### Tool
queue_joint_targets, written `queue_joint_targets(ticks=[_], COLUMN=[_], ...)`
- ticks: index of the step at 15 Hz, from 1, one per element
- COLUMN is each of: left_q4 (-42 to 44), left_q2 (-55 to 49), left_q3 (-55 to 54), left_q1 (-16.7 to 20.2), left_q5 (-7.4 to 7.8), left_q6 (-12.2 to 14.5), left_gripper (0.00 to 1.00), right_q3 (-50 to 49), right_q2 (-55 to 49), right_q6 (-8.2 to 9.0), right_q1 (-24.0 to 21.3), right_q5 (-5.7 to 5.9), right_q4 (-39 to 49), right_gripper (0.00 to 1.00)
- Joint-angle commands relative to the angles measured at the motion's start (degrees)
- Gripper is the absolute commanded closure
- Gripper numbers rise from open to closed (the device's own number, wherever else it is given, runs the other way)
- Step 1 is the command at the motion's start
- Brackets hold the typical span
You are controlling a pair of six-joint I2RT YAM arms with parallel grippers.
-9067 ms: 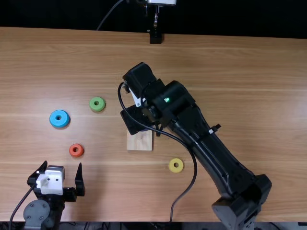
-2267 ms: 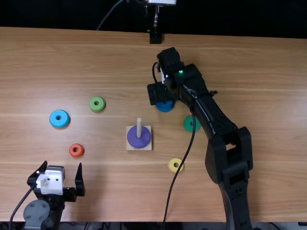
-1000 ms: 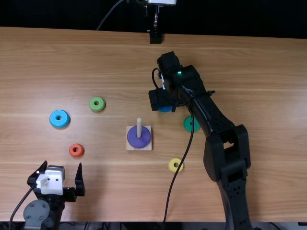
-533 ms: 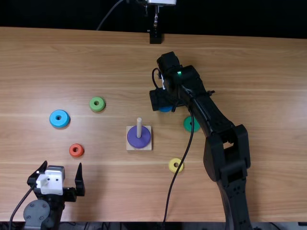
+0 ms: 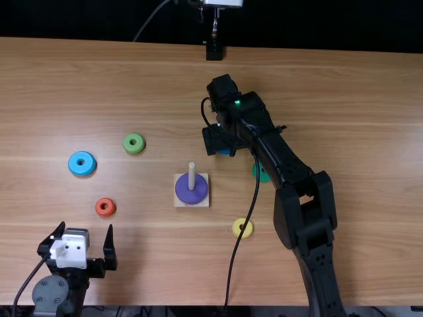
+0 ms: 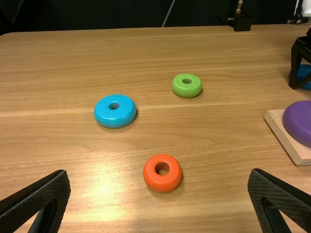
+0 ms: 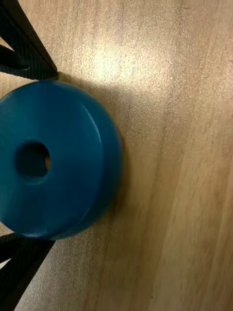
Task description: Build the Hanoi tower: stack the rings onto the peg from bottom to top in this color order: purple, dark blue, light blue, dark green, light green, yellow, orange.
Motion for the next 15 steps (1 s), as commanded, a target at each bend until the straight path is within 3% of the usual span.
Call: queue_joint_targets(ticks=[1, 3, 4, 8, 15], left_q4=[-2.57, -2.57, -2.57, -2.57, -2.57], left_q2=[-0.67, -0.67, -0.67, -0.67, -0.67], left_q3=[-6.55, -6.55, -6.55, -6.55, -6.55], left_q1=[-0.55, -0.47, -0.55, -0.55, -0.55], left_q5=[-0.29, -0.29, -0.29, -0.29, -0.29], left_q6=[0.13, 0.13, 0.13, 0.13, 0.23], left_gripper=[0.0, 0.0, 0.0, 0.0, 0.0], right_q3=[1.19, 1.19, 1.28, 4.53, 20.27], right_q2=[2.59, 2.5, 2.41, 1.18, -2.6], right_q6=[0.52, 0.1, -0.01, -0.43, -0.53], right_q1=[0.71, 0.71, 0.71, 0.8, 3.26], right_q5=[0.09, 0.09, 0.09, 0.09, -0.01], right_q4=[-0.25, -0.25, -0.25, -1.83, -23.88], right_gripper=[0.65, 0.97, 1.0, 1.0, 1.0])
